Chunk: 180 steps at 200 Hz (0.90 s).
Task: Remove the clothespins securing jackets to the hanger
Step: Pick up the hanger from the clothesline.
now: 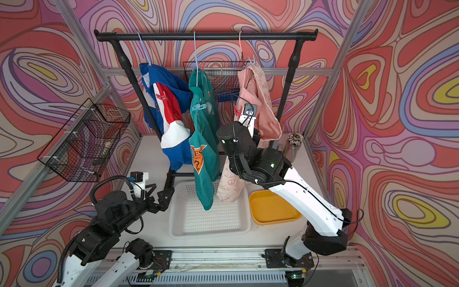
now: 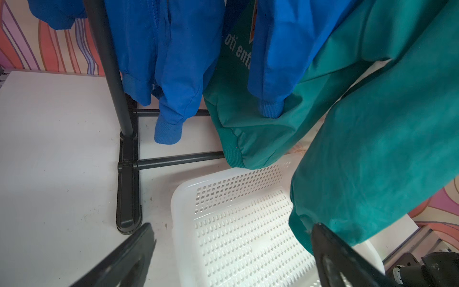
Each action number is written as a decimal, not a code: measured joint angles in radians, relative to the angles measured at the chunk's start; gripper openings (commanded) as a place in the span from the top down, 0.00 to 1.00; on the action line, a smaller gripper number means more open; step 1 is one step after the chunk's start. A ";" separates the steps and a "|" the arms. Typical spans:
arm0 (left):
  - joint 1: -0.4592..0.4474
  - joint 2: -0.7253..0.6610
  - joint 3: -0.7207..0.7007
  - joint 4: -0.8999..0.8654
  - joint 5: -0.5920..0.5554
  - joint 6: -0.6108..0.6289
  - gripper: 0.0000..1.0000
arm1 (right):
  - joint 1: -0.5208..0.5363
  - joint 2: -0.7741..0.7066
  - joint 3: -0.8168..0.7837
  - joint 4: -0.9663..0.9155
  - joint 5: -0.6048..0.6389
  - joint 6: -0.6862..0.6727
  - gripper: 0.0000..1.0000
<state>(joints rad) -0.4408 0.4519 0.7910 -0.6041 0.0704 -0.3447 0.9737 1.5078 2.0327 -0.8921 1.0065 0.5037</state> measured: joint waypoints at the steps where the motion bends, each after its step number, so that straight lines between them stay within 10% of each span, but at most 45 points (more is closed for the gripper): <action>1: 0.000 0.001 0.000 0.000 0.000 0.000 0.00 | -0.001 -0.002 -0.001 -0.001 -0.003 0.001 0.41; 93: -0.001 0.032 0.000 -0.002 0.011 0.000 0.00 | -0.106 -0.092 -0.010 -0.122 -0.203 -0.005 0.38; 180: -0.005 0.041 0.000 -0.002 0.020 0.000 0.00 | -0.147 -0.101 0.023 -0.167 -0.269 -0.048 0.62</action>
<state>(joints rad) -0.4458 0.4931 0.7906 -0.6064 0.0902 -0.3447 0.8268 1.4067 2.0560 -1.0595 0.7372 0.4557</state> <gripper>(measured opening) 0.998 0.390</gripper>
